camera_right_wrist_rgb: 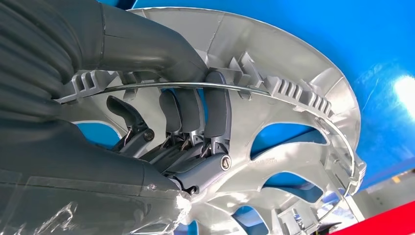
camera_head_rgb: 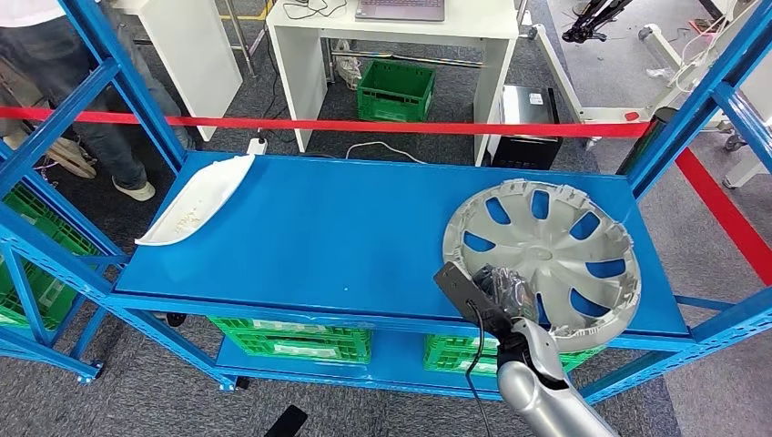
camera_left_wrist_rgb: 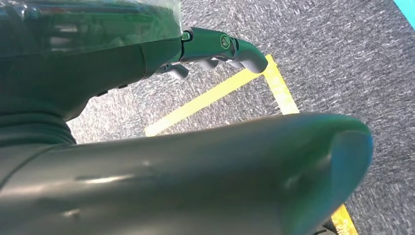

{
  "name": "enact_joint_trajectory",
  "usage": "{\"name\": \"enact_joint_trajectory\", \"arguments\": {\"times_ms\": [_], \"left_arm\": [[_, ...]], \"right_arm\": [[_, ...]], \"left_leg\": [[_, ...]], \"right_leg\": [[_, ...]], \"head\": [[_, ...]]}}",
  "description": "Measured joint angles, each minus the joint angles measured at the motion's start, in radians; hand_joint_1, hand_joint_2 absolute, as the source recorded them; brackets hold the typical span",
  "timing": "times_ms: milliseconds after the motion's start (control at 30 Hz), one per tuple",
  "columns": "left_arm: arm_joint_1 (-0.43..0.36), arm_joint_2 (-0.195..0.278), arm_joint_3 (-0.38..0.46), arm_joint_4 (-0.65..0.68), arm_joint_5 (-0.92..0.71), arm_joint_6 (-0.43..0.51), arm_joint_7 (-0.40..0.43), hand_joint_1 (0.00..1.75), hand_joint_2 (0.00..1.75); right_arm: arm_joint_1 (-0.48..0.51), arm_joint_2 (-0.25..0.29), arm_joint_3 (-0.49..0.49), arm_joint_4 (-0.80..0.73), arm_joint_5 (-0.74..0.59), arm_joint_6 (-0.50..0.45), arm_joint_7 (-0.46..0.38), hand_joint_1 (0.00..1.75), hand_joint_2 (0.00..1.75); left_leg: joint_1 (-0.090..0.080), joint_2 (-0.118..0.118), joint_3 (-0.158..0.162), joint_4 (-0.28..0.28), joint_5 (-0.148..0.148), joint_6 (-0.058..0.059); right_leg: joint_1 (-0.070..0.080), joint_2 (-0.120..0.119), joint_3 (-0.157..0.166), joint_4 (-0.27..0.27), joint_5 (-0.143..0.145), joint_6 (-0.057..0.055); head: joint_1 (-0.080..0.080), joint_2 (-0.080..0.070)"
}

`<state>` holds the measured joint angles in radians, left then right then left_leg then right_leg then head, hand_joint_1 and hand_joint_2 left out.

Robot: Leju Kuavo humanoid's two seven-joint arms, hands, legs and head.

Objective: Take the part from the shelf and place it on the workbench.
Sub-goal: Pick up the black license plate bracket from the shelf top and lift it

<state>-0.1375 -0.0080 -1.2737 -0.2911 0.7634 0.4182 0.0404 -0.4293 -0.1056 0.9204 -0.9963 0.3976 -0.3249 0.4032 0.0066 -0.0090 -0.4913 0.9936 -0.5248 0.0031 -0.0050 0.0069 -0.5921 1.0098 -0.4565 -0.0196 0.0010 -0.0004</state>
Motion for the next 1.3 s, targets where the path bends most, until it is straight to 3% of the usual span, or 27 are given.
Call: {"name": "enact_joint_trajectory", "arguments": {"times_ms": [400,1000,1300], "left_arm": [[0.018,0.0,0.013,0.0,0.011,0.004,-0.029,0.0,0.0],[0.025,0.0,0.023,0.0,0.022,0.004,-0.047,0.0,0.0],[0.033,0.001,0.033,0.0,0.033,0.007,-0.064,0.0,0.0]], "right_arm": [[0.055,-0.053,-0.052,-0.125,-0.003,-0.124,-0.037,1.75,1.75],[0.096,-0.1,-0.103,-0.293,0.007,-0.16,-0.054,1.75,1.75],[0.136,-0.114,-0.133,-0.402,0.027,-0.242,-0.138,1.75,1.75]], "left_leg": [[0.0,-0.001,-0.003,0.0,0.0,0.0],[0.0,0.0,-0.004,0.0,-0.001,0.001],[0.0,0.0,-0.007,0.0,-0.001,0.001]], "right_leg": [[0.0,0.0,-0.002,-0.001,0.001,0.001],[0.0,0.0,-0.004,-0.001,0.0,0.002],[0.0,0.0,-0.006,-0.001,0.0,0.002]], "head": [[0.0,0.0],[0.0,0.0],[0.0,0.0]]}}
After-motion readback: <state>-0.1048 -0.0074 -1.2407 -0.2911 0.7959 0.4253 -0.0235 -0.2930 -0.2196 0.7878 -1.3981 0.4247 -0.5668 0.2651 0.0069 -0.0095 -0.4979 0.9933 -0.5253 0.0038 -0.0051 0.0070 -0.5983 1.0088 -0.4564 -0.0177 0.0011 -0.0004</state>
